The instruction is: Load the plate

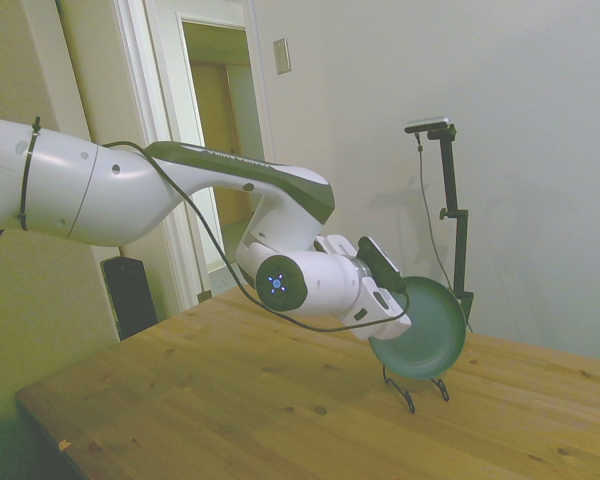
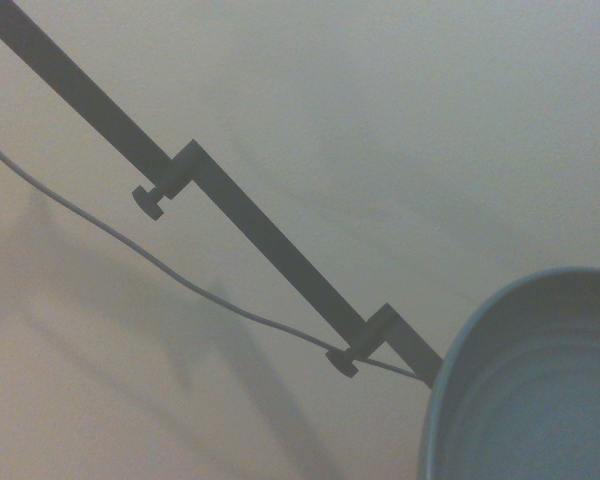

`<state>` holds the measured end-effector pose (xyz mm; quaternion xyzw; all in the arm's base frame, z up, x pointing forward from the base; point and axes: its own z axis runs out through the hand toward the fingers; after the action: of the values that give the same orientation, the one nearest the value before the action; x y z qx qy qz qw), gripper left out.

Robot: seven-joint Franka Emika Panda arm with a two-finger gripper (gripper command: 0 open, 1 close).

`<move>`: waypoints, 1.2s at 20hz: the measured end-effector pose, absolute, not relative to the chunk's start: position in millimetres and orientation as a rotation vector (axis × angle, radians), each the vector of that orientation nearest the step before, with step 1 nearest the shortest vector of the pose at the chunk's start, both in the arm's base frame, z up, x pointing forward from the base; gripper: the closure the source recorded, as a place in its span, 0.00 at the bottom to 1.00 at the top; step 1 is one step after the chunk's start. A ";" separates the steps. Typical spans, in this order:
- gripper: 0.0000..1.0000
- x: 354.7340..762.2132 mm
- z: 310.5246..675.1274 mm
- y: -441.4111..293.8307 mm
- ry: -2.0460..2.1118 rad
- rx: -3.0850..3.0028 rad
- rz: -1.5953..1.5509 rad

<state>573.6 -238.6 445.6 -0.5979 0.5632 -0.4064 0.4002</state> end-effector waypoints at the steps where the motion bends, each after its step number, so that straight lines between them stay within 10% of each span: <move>1: 1.00 573.6 445.6 -238.6 1.425 -1.512 -1.028; 24: 1.00 555.9 434.4 -255.9 1.433 -1.418 -1.017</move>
<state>555.9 -255.9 434.4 -0.5677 0.5738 -0.4073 0.4274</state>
